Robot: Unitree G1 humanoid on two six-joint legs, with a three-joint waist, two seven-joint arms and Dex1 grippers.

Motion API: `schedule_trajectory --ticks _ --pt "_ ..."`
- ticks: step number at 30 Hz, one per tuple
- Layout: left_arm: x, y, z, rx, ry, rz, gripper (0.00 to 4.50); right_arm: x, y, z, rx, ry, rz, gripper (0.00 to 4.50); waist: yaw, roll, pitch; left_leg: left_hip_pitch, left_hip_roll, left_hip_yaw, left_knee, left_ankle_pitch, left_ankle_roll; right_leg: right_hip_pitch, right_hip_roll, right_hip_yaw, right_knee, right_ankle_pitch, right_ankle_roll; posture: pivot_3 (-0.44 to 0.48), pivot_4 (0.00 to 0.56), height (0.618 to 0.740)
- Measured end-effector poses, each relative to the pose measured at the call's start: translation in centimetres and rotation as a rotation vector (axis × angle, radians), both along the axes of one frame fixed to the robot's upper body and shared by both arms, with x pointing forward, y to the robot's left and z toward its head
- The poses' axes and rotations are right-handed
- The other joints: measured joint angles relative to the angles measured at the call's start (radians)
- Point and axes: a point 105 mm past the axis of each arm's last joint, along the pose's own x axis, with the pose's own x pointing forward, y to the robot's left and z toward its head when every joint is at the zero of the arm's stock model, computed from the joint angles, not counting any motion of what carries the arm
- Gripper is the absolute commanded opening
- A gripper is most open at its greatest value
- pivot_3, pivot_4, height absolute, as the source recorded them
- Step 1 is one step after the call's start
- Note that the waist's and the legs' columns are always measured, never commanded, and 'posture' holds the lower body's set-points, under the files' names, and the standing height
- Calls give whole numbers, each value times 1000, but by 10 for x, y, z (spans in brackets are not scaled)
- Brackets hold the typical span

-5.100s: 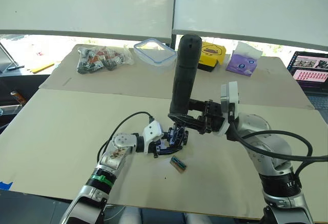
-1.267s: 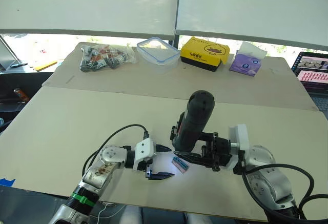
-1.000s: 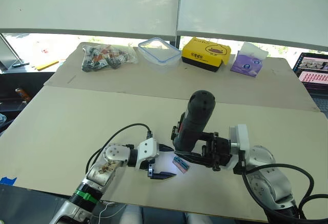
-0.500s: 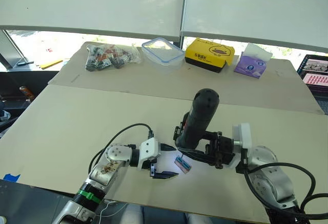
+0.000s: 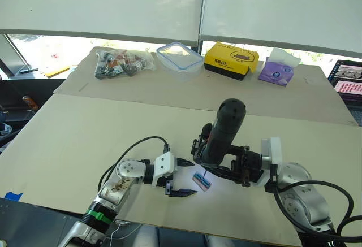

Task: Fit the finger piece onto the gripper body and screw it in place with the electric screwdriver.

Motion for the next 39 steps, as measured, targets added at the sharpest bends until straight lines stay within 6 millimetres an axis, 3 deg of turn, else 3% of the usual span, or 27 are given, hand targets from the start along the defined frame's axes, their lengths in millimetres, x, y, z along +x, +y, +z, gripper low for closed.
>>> schedule_trajectory --ticks 39 --pt "0 -3 0 -13 -7 9 4470 -1 4 -2 0 10 14 1906 0 3 -2 0 0 0 0 0 0 0 0 0 0 0 0 0 150 740"
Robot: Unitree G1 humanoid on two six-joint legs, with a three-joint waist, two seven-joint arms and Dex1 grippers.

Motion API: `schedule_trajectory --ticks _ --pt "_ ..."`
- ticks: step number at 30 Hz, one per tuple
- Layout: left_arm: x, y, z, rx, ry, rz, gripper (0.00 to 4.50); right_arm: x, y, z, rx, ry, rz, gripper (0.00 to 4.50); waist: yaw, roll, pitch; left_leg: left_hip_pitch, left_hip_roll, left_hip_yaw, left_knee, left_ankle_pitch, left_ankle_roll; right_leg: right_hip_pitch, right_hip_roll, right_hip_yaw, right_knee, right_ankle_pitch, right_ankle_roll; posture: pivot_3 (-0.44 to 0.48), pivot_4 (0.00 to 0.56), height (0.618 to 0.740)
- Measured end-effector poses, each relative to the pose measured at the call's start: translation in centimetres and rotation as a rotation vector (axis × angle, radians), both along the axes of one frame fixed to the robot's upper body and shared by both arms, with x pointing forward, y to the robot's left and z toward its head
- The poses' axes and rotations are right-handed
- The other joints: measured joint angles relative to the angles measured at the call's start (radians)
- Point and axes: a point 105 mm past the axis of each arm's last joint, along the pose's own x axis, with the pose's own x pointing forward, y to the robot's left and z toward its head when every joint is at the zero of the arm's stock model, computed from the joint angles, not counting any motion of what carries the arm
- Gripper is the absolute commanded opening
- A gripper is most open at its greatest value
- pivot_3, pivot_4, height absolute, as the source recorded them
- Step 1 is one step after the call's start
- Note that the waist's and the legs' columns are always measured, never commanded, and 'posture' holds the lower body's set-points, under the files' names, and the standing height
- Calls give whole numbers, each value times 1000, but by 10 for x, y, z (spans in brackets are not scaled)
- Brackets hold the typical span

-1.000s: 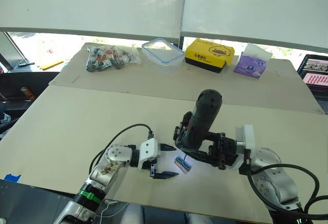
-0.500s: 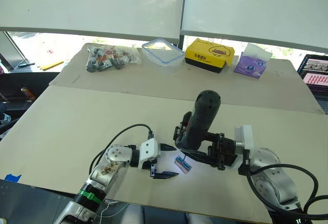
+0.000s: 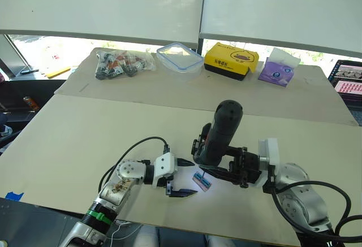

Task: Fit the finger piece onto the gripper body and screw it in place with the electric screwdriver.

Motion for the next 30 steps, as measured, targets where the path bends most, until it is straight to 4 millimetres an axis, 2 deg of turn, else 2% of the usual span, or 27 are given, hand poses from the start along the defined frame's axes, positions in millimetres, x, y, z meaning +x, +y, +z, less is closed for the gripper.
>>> schedule_trajectory --ticks 30 --pt "1 -3 -1 -4 6 12 4470 1 2 -4 -35 8 0 1906 2 1 -3 1 -1 0 0 0 0 1 -1 0 -1 -1 -1 0 150 740"
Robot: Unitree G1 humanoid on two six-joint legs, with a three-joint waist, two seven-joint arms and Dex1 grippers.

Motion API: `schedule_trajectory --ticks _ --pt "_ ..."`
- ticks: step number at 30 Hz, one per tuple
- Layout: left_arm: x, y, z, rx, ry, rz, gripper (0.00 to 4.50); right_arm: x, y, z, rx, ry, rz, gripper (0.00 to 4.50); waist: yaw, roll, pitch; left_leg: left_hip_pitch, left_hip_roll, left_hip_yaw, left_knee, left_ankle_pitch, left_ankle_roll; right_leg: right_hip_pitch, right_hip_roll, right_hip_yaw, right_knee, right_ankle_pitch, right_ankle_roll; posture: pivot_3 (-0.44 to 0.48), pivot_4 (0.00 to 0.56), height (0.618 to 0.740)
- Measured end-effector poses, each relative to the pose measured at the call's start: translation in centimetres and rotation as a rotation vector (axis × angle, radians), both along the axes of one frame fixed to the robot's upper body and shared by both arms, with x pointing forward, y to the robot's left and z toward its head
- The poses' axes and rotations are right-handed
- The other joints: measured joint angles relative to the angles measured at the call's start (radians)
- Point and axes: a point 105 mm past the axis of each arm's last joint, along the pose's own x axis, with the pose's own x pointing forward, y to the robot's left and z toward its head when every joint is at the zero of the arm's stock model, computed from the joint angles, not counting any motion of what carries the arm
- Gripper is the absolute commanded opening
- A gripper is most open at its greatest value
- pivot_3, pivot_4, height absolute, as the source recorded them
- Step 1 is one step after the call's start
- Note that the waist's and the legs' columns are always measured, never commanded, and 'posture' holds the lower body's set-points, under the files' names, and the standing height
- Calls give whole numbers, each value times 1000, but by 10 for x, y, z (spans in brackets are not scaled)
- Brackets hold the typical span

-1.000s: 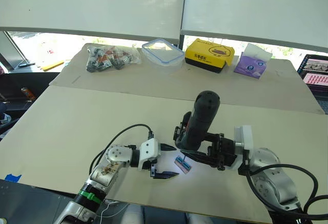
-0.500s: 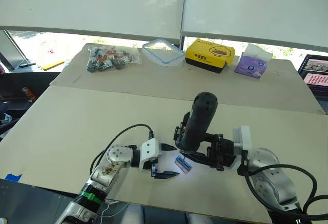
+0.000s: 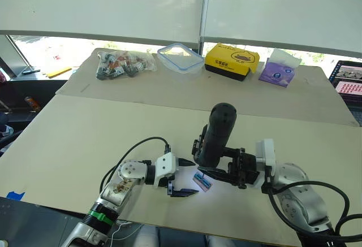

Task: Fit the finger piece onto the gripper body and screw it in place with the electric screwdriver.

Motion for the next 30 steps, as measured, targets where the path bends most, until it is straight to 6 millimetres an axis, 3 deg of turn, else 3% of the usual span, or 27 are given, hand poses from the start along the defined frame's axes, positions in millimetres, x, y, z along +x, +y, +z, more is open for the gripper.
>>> schedule_trajectory --ticks 30 --pt "3 4 -4 -20 -2 7 4470 0 -3 6 24 39 7 1906 0 1 -4 2 -1 0 0 0 0 1 0 1 0 0 0 0 150 740"
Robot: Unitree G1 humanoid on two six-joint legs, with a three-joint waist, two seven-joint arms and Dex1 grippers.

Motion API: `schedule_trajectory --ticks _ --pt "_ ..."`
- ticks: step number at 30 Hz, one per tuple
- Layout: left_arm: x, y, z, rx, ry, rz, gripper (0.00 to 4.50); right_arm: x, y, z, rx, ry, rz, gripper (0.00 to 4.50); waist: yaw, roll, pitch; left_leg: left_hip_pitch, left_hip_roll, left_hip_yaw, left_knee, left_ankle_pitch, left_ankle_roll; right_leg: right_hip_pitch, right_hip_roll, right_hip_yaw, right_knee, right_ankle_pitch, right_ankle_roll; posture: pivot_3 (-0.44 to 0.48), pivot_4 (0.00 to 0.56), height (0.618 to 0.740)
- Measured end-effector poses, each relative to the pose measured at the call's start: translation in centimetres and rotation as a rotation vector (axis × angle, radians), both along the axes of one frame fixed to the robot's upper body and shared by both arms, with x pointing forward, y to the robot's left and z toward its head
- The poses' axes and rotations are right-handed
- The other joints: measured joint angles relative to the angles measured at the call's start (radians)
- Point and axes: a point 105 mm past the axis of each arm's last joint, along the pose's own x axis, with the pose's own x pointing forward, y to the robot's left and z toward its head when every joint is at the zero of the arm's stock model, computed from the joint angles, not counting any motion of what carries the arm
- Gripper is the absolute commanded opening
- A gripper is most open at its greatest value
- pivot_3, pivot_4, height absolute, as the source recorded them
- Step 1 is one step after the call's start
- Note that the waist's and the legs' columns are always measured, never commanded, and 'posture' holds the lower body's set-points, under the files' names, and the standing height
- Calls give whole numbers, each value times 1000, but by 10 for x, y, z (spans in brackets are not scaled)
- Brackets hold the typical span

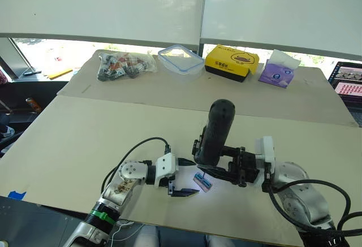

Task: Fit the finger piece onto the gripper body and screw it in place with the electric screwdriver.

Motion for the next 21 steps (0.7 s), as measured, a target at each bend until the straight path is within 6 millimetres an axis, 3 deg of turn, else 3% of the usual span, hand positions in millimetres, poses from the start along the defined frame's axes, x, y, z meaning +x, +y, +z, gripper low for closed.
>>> schedule_trajectory --ticks 6,12,17,21 --pt "-2 12 5 -40 30 15 4470 -4 -2 16 58 -2 13 1906 -12 -1 1 -1 0 0 -1 0 0 -2 0 0 2 0 0 0 150 740" --pt "-11 46 11 -47 57 11 4470 -5 -15 32 50 -34 -22 1906 -38 -3 4 -1 0 0 -2 0 0 -3 0 1 3 0 0 0 150 740" --pt "-14 67 43 -130 -6 47 4470 -6 -34 54 105 -48 -112 1906 -33 -6 7 -2 0 0 -1 0 0 -3 0 1 2 0 0 0 150 740" --pt "-16 78 62 -196 5 92 4470 -8 -44 55 87 -43 -165 1906 -34 -6 7 -3 0 0 -2 0 0 -4 0 1 2 0 0 0 150 740"
